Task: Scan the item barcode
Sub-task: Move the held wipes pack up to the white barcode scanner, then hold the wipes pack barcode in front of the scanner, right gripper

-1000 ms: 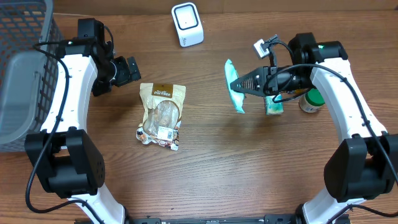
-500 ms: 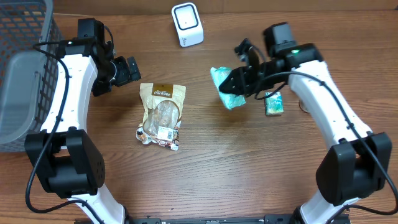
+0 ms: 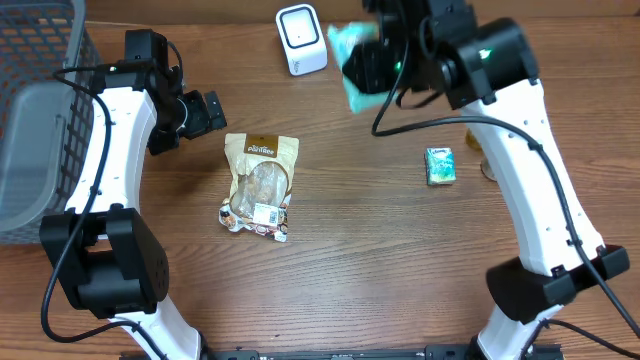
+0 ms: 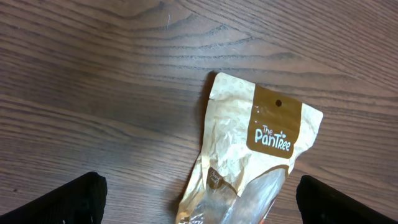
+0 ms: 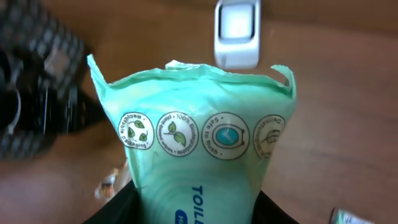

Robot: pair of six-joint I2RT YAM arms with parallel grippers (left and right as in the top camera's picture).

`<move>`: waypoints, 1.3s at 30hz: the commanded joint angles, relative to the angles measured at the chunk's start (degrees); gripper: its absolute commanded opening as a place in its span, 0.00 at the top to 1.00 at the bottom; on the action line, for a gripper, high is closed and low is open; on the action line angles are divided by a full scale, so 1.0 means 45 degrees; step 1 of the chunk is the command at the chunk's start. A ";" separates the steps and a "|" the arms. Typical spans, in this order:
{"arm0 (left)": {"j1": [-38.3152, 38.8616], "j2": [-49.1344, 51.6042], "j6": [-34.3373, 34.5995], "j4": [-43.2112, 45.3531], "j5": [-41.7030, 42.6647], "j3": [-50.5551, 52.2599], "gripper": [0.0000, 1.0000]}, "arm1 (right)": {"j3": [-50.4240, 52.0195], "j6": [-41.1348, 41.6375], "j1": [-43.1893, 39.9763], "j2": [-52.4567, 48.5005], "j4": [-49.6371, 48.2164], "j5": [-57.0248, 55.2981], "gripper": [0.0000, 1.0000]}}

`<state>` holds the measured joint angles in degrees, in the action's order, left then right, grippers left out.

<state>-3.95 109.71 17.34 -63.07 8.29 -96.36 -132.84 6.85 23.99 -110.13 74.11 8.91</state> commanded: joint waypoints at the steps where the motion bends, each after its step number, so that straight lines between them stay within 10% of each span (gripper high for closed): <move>1: 0.0039 -0.0170 -0.0282 -0.0024 0.0015 -0.0121 0.00 | -0.0282 -0.0097 -0.0034 -0.1345 -0.0777 -0.0937 0.58; 17: 0.0039 -0.0170 -0.0282 -0.0024 0.0015 -0.0121 0.00 | -0.0223 -0.1928 0.0087 -0.6212 -0.8748 -0.2943 0.57; 26: 0.0039 -0.0170 -0.0282 -0.0024 0.0015 -0.0121 0.00 | -0.0238 -0.1875 0.0107 -0.7121 -1.0418 -0.3206 0.71; 39: 0.0039 -0.0170 -0.0282 -0.0024 0.0015 -0.0121 0.00 | -0.0248 -0.2302 0.1316 -0.8417 -1.3046 -0.4639 0.64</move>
<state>-3.95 109.71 17.34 -63.09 8.29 -96.36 -133.43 -2.90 29.12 -144.51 17.47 -8.03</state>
